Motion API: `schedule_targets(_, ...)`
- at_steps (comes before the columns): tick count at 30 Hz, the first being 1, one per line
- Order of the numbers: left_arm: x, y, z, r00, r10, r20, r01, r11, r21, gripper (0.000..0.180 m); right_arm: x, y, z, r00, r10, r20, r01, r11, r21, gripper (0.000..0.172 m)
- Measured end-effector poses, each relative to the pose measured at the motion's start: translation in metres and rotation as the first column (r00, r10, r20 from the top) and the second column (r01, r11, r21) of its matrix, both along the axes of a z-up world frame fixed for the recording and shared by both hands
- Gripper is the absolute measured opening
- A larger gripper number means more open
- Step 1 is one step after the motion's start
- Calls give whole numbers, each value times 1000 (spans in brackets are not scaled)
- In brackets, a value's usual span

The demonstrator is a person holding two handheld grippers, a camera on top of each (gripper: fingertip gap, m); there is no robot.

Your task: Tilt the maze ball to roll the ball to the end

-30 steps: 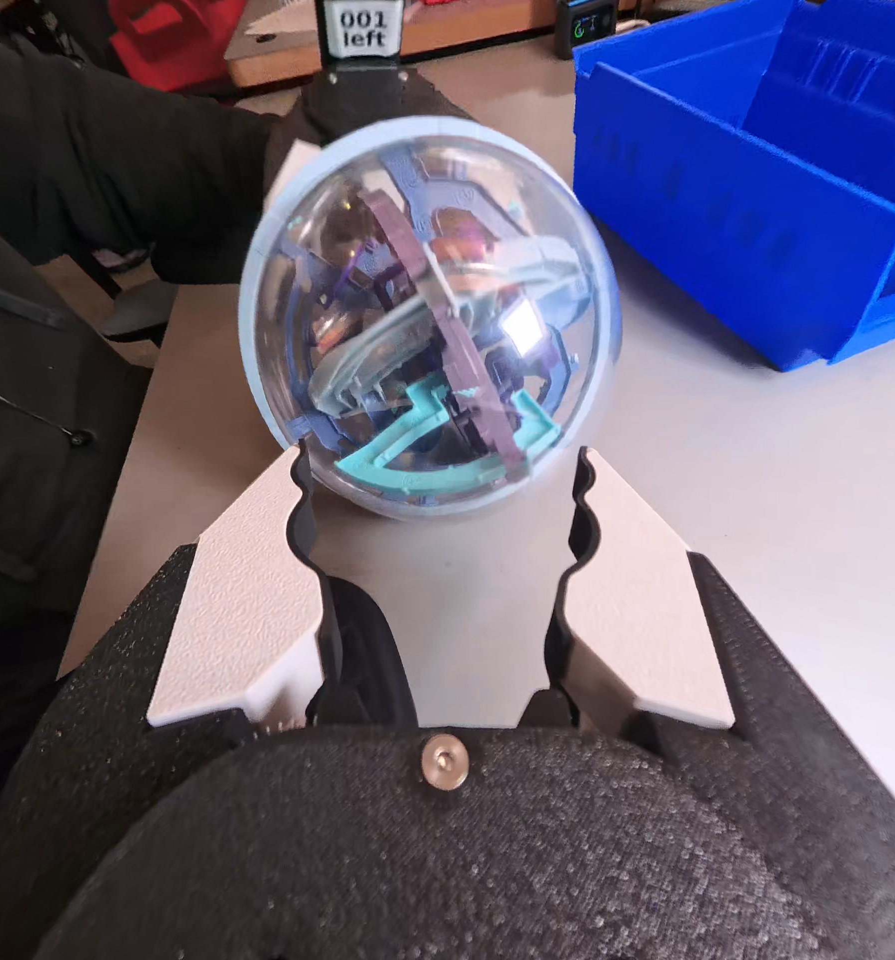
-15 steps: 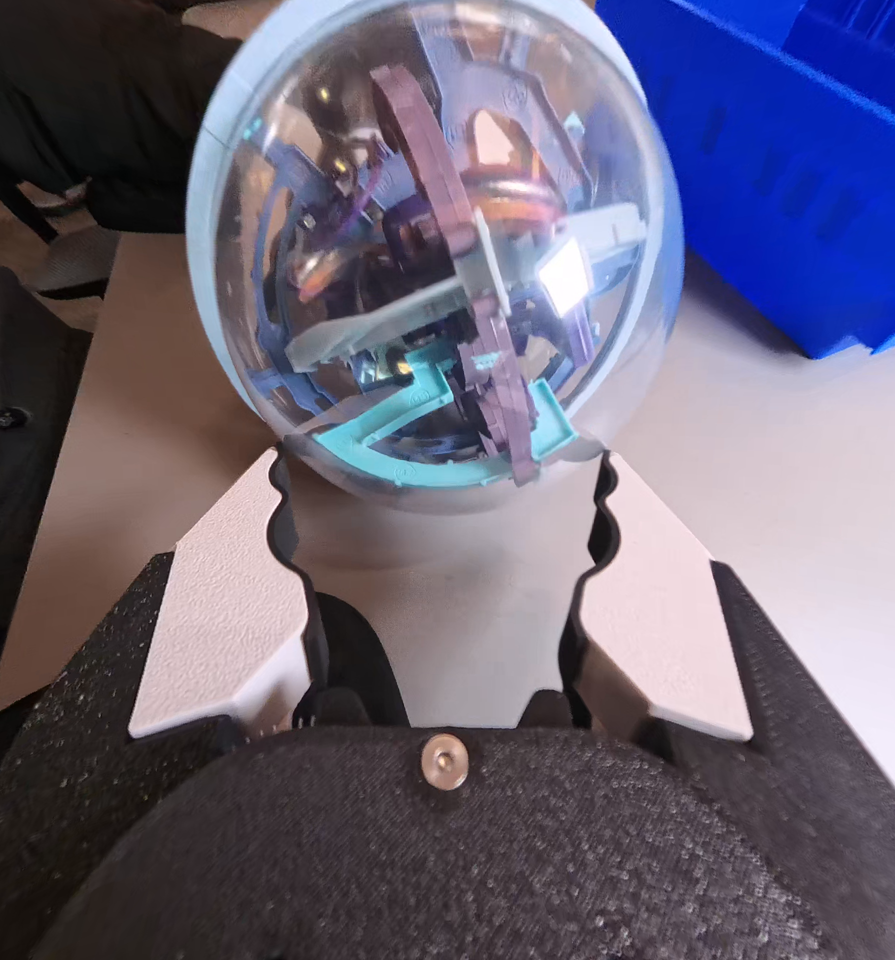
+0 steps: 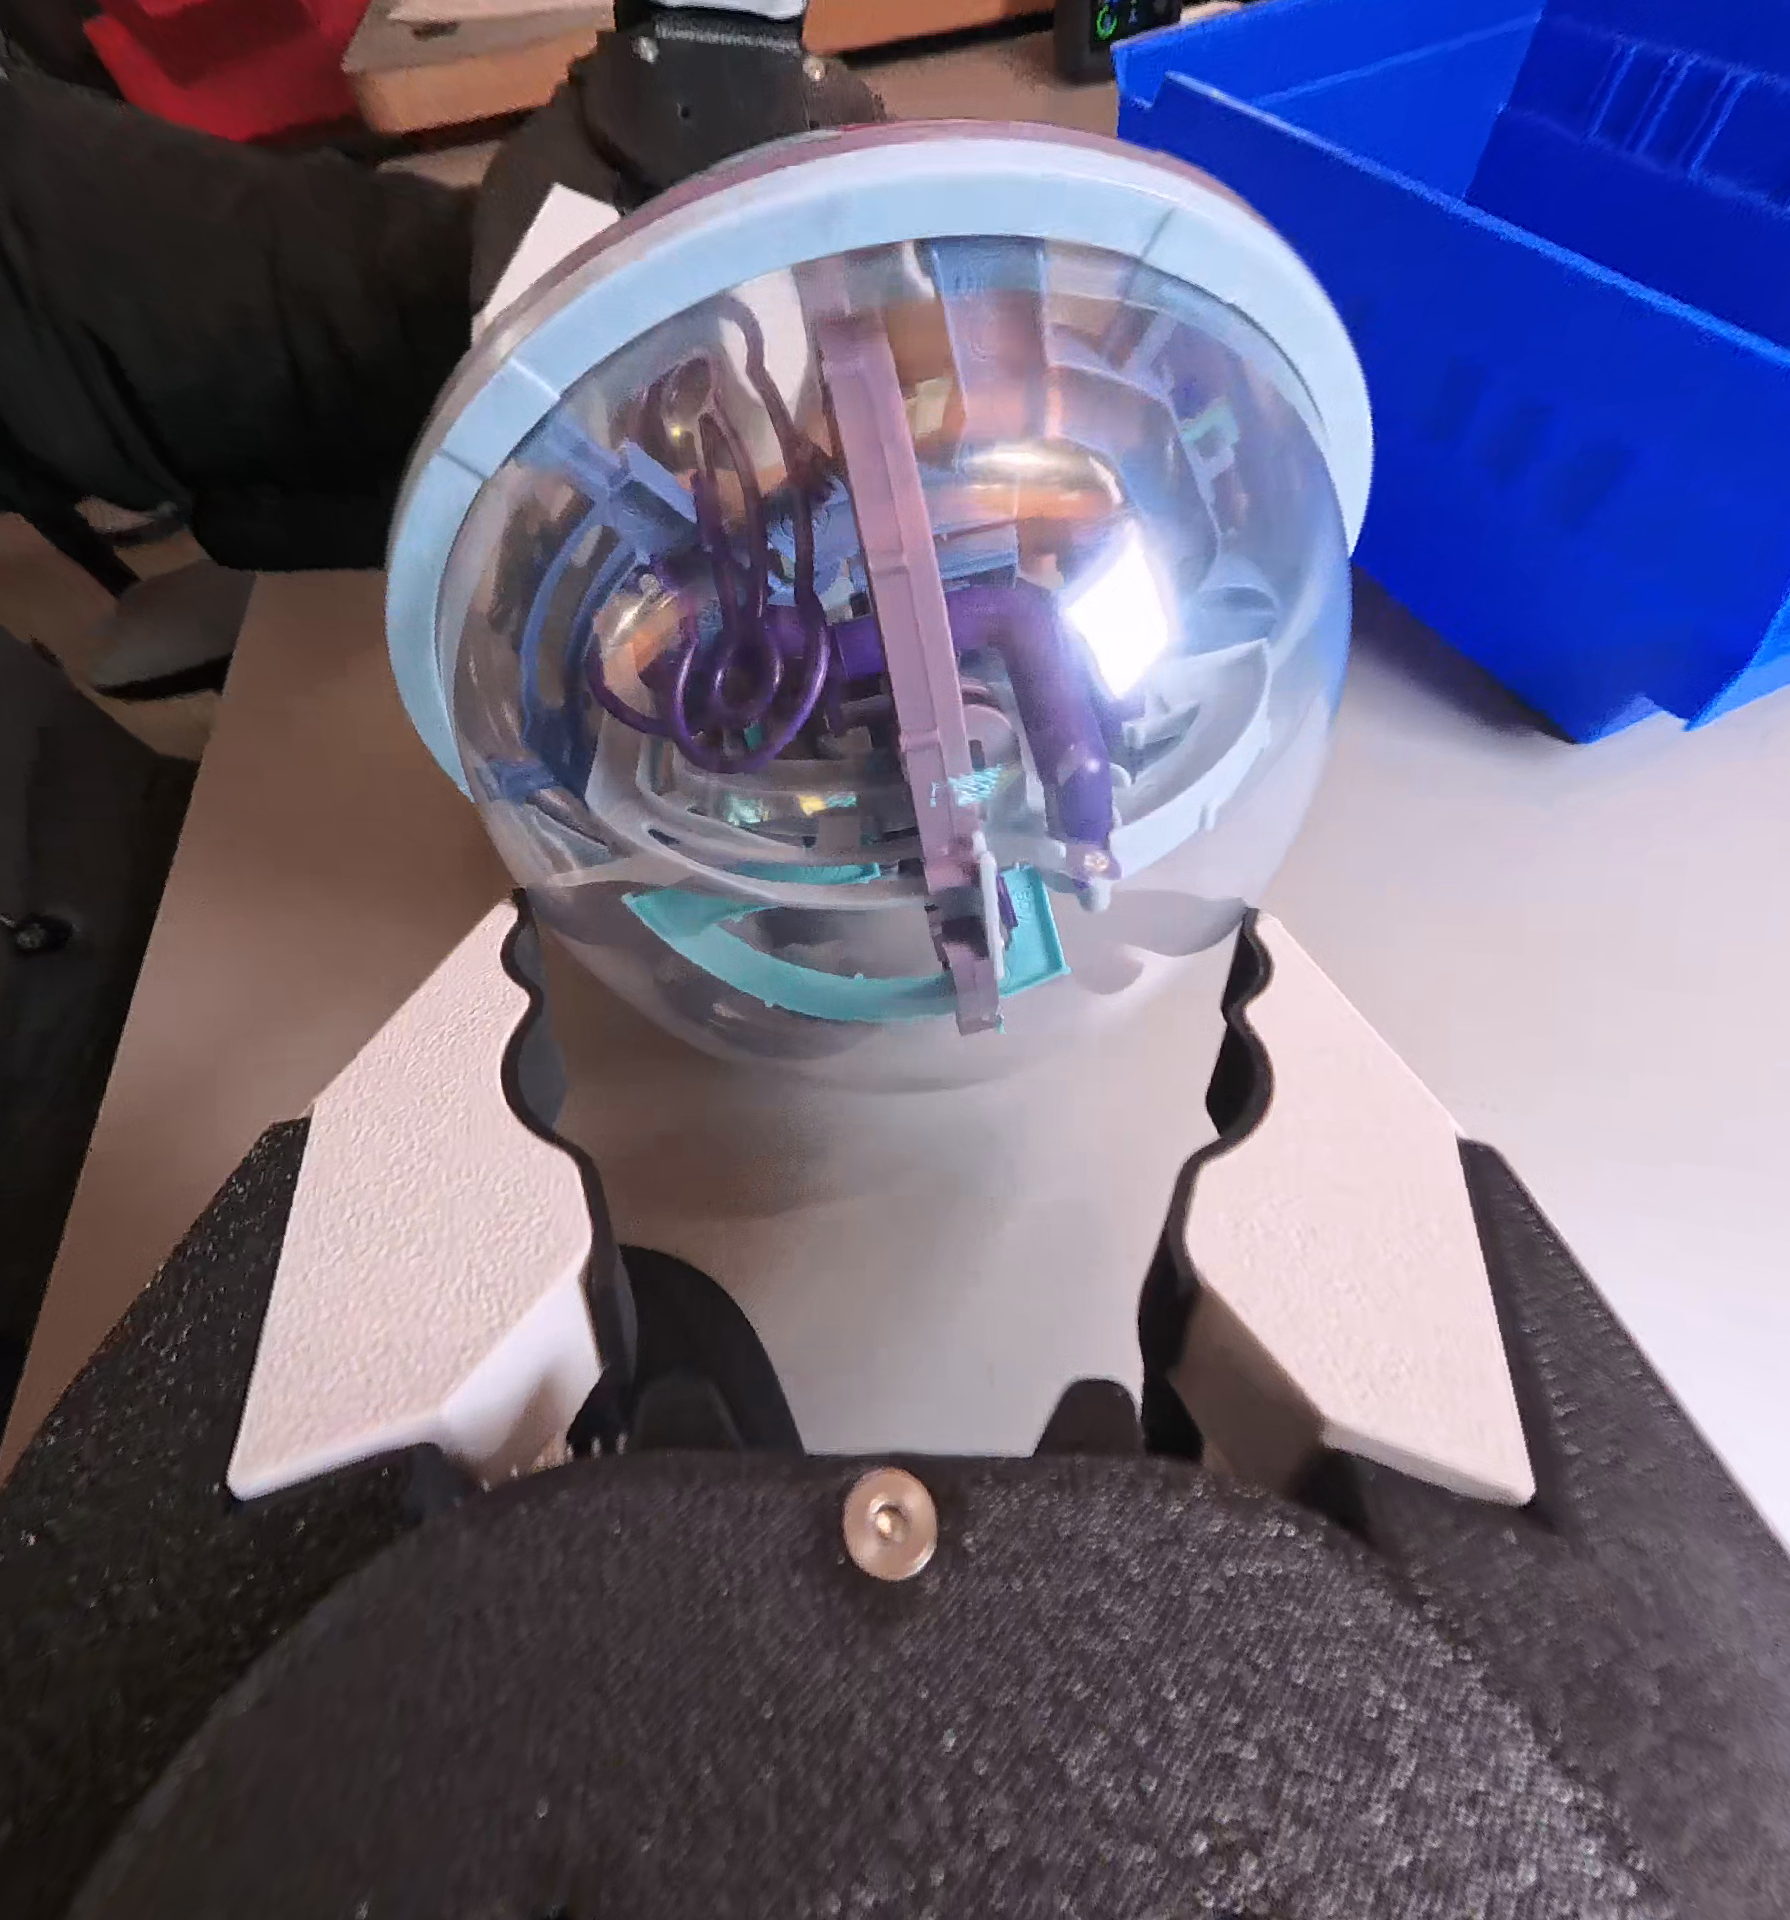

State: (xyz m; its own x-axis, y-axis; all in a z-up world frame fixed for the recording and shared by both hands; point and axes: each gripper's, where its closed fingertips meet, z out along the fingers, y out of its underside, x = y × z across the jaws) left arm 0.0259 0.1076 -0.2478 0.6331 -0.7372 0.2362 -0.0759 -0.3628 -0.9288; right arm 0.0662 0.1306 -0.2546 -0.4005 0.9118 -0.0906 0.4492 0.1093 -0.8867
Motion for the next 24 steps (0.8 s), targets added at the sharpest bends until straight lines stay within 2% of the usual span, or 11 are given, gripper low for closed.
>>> schedule_targets(7,-12,-4,5,996,-32,89,39,996,-77,144,-10,-12,-6,997,-63,40,68,987,-145,126)
schedule_targets(13,-19,-5,8,996,-22,84,33,990,-134,144,-16,-23,-20,994,-44,104,67,971,-229,126)
schedule_targets(19,-25,-7,10,996,-17,82,33,979,-203,144,-21,-30,-25,989,-22,146,61,961,-268,126)
schedule_targets(24,-28,-6,13,995,-10,102,35,968,-248,144,-23,-35,-36,980,-6,198,50,974,-222,125)
